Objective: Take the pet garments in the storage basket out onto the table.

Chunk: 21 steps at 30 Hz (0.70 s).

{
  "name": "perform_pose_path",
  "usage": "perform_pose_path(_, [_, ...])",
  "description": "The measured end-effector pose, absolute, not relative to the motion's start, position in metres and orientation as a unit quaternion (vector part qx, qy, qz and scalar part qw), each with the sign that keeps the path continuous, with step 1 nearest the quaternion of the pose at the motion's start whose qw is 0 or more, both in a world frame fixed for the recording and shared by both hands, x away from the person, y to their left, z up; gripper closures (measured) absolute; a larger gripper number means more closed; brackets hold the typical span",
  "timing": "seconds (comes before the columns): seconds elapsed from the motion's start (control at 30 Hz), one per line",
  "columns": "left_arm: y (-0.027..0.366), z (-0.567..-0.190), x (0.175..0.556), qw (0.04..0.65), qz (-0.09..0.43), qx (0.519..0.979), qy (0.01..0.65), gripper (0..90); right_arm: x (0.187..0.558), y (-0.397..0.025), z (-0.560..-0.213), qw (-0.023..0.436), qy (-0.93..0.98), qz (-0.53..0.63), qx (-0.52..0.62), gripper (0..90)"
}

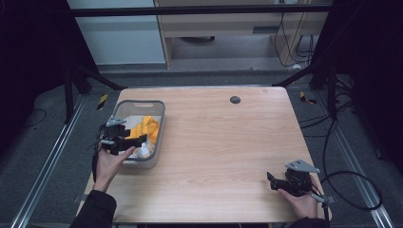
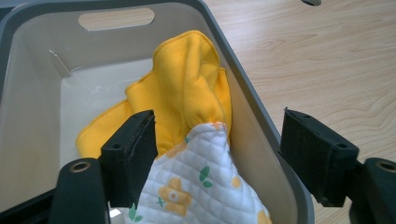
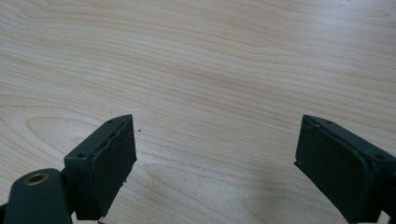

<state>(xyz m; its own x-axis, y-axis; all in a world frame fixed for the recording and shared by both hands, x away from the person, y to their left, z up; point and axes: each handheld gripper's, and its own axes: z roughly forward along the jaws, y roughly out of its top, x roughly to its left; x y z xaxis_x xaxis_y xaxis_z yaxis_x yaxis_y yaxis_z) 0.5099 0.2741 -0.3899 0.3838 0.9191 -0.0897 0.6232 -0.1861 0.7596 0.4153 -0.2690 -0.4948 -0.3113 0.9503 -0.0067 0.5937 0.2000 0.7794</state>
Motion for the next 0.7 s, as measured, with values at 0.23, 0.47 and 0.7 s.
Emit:
perform_pose_path(0.23, [0.271, -0.392, 0.516, 0.351, 0.189, 0.753, 0.523, 31.8, 0.415, -0.27, -0.494, 0.262, 0.73, 0.351, 0.524, 12.7])
perform_pose_path(0.47, [0.264, -0.396, 0.523, 0.325, 0.187, 0.765, 0.523, 37.4, 0.414, -0.271, -0.495, 0.255, 0.73, 0.353, 0.526, 12.7])
perform_pose_path(0.7, [0.261, -0.398, 0.528, 0.31, 0.182, 0.772, 0.525, 41.5, 0.415, -0.27, -0.495, 0.254, 0.733, 0.35, 0.525, 12.7])
